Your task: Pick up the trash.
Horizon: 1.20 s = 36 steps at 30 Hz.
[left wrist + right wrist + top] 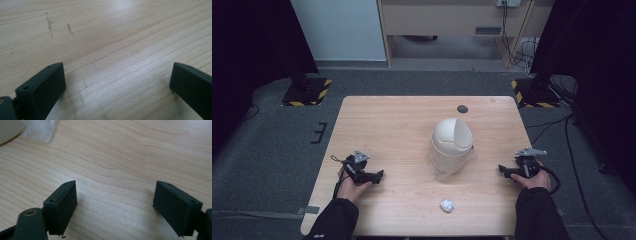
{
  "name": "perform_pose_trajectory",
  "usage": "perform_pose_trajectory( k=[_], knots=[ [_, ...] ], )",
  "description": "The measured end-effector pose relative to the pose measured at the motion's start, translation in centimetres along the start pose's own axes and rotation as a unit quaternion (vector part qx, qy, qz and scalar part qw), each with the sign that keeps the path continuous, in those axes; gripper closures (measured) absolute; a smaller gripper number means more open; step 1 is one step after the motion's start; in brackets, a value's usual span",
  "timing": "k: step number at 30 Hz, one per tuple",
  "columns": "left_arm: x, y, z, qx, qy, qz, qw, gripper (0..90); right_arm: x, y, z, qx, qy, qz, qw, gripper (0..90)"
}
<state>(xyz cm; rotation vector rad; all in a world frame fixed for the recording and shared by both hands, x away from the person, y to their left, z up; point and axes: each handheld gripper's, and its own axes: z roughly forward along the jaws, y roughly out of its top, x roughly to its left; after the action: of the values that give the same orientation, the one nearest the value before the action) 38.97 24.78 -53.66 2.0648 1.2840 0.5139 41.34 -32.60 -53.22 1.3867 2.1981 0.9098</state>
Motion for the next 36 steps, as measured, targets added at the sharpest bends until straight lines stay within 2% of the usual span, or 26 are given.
perform_pose_trajectory(
  k=[4, 6, 11, 14, 18, 29, 31, 32, 36],
  knots=[
    [0.0, 0.0, 0.0, 0.002, 0.001, 0.004, 1.0000, 0.0, 0.0, 0.3, -0.3, -0.013, 0.002, -0.005, 0.9999, 23.2],
    [0.0, 0.0, 0.0, 0.002, 0.001, 0.004, 1.0000, 0.0, 0.1, 0.6, -0.7, -0.030, 0.005, 0.000, 0.9995, 23.3],
    [-0.1, 0.0, -0.1, 0.002, 0.001, 0.004, 1.0000, 0.0, 0.2, 1.4, -1.4, -0.068, 0.027, -0.005, 0.9973, 22.4],
    [-0.1, -0.1, -0.1, 0.002, 0.001, 0.003, 1.0000, 0.0, 0.5, 1.8, -1.7, -0.085, 0.039, -0.021, 0.9954, 21.5],
    [-0.2, -0.1, -0.1, 0.001, 0.002, 0.002, 1.0000, 0.0, 0.8, 2.4, -2.1, -0.102, 0.061, -0.030, 0.9924, 21.0],
    [-0.3, -0.1, -0.1, 0.001, 0.002, 0.002, 1.0000, 0.0, 1.5, 4.2, -3.7, -0.153, 0.073, -0.035, 0.9850, 20.4],
    [-0.3, -0.1, -0.1, 0.001, 0.002, 0.002, 1.0000, 0.0, 1.8, 4.8, -4.4, -0.167, 0.078, -0.037, 0.9821, 20.5],
    [-0.3, -0.1, -0.1, 0.001, 0.002, 0.002, 1.0000, 0.0, 1.8, 4.8, -4.4, -0.167, 0.078, -0.037, 0.9821, 20.5],
    [-0.3, -0.1, -0.1, 0.001, 0.002, 0.002, 1.0000, 0.0, 2.1, 5.7, -5.3, -0.185, 0.083, -0.041, 0.9784, 20.0]
  ],
)
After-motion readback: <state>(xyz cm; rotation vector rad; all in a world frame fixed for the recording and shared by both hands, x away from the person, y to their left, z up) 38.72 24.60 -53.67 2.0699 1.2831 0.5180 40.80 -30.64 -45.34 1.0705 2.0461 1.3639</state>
